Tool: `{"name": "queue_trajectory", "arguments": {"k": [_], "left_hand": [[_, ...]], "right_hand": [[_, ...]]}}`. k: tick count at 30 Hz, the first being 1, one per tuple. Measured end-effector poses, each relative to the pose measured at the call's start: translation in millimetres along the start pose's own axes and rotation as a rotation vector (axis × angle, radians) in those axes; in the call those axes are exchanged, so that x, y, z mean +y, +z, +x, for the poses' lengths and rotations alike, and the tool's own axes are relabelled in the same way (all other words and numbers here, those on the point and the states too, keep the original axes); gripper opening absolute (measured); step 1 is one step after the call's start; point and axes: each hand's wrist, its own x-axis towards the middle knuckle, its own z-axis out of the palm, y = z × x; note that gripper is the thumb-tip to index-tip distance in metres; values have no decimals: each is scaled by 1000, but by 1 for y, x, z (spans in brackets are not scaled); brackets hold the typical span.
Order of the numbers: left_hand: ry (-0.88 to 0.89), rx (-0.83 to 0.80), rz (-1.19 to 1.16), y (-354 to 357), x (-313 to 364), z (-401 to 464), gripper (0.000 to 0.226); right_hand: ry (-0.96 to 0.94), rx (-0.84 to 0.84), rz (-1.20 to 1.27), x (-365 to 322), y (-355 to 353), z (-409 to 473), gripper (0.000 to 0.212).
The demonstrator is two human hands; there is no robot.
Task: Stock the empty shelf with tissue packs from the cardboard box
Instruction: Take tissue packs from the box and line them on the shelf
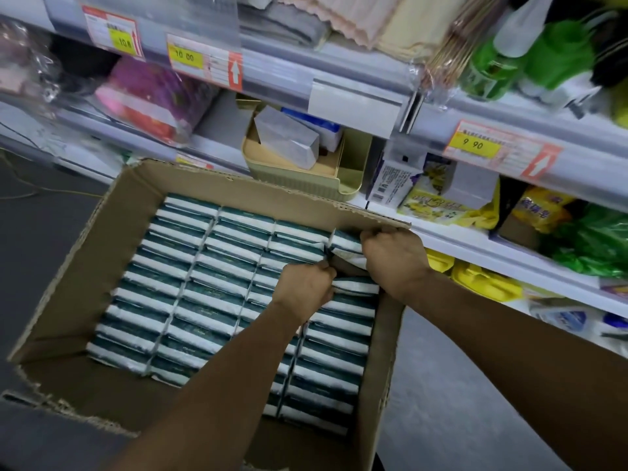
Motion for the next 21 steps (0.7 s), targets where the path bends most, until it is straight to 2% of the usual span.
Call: {"name": "queue_trajectory", "arguments": {"k": [4,8,10,12,14,17,21], "left_hand": [[-71,244,-148,-19,-11,-30,20],[-195,275,-265,-54,-17,-60,28],[-333,240,-446,-76,-16,-76,23],[-539,240,-738,-100,-10,-88,16],[-661,259,-935,-121,1,-99,25],[-699,313,-1110,-149,21,-110,25],[-585,308,-1247,-188,56,-123,20]], "right_hand": [[82,106,154,9,-23,-17,33],[138,224,336,16,-50,-47,30],[163,280,427,16,-62,-64,29],[208,325,542,15,-76,-82,29],[244,332,656,12,-90,-102,31],[227,301,871,4,-107,-131,31],[207,256,1297,-7,-129,-159,23]]}}
